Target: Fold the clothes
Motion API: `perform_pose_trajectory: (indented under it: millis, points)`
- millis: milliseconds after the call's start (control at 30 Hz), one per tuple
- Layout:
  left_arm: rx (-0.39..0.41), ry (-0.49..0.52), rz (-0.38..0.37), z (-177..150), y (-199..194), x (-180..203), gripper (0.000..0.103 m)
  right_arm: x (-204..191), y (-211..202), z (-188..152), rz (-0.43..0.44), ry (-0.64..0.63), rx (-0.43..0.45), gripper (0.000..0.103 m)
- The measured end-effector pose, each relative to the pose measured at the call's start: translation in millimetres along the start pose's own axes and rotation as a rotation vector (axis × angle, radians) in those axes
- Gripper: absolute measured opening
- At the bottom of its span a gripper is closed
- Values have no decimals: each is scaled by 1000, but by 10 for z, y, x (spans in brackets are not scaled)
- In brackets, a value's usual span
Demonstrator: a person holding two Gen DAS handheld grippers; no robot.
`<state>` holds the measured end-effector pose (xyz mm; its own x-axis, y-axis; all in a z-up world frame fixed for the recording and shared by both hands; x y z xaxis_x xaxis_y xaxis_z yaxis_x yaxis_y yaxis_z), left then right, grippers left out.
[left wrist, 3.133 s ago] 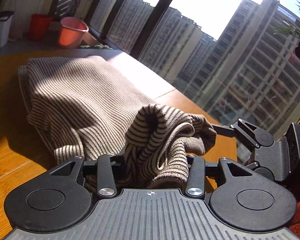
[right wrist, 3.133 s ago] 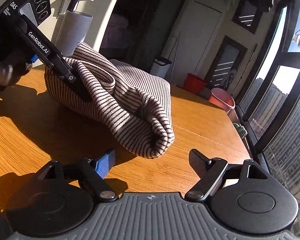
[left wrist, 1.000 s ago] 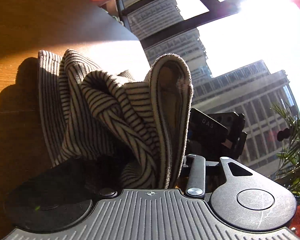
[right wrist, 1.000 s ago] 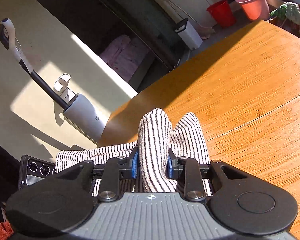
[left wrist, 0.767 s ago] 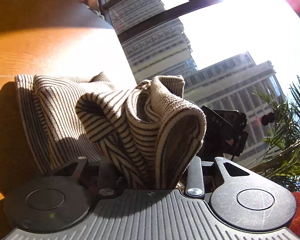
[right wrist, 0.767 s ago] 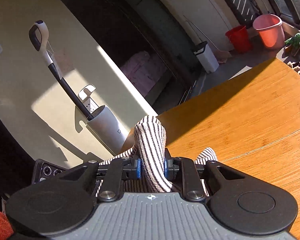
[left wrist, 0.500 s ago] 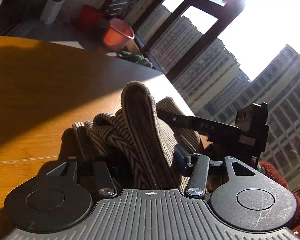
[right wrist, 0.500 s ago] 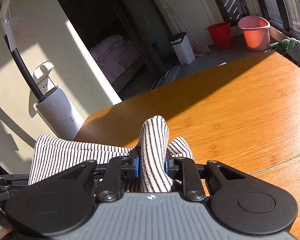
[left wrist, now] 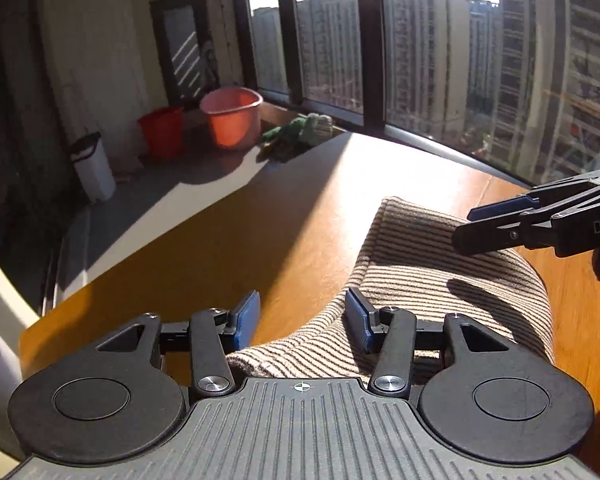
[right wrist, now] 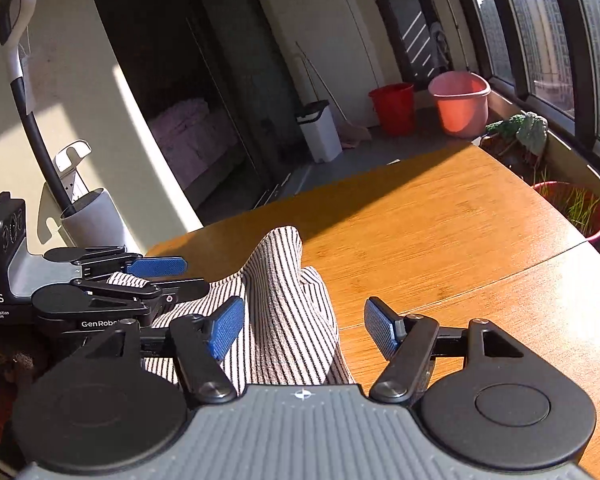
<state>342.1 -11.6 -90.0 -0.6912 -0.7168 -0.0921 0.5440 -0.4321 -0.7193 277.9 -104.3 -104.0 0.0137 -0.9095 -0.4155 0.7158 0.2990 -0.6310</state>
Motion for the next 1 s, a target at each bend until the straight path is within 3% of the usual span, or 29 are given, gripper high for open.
perform_pose_trajectory:
  millis: [233, 400, 633, 733, 833, 967, 1000]
  points:
    - [7, -55, -22, -188, -76, -186, 59, 126, 17, -559, 186, 313, -135, 69]
    - [-14, -136, -41, -247, -38, -382, 69, 126, 132, -490, 253, 365, -100, 59]
    - [-84, -482, -295, -597, -65, -773, 66, 213, 362, -17, 89, 208, -32, 58]
    - [-98, -574, -437, -826, -202, -672, 66, 166, 558, 102, 55, 113, -52, 59]
    - [-102, -632, -528, -1031, -312, -450, 66, -7, 655, 187, 3, -55, -50, 60]
    - [-61, -735, -516, -1210, -411, -369, 70, -284, 313, 170, -96, -284, 43, 62]
    - [-55, -768, -521, -1248, -421, -372, 70, -376, 168, 122, -111, -341, 73, 66]
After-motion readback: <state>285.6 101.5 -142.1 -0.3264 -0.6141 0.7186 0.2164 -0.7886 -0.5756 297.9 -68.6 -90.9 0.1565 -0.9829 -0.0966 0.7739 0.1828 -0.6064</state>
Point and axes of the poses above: each gripper's, at about its wrist camera, not at the fingertips, and y roughly the way its jaws point, x to its right, z to its top, the point moved 6 cm from there along y, roughly the way its jaws point, and after that the axes turned 8 degrees about -x, right-handed, at the moved point
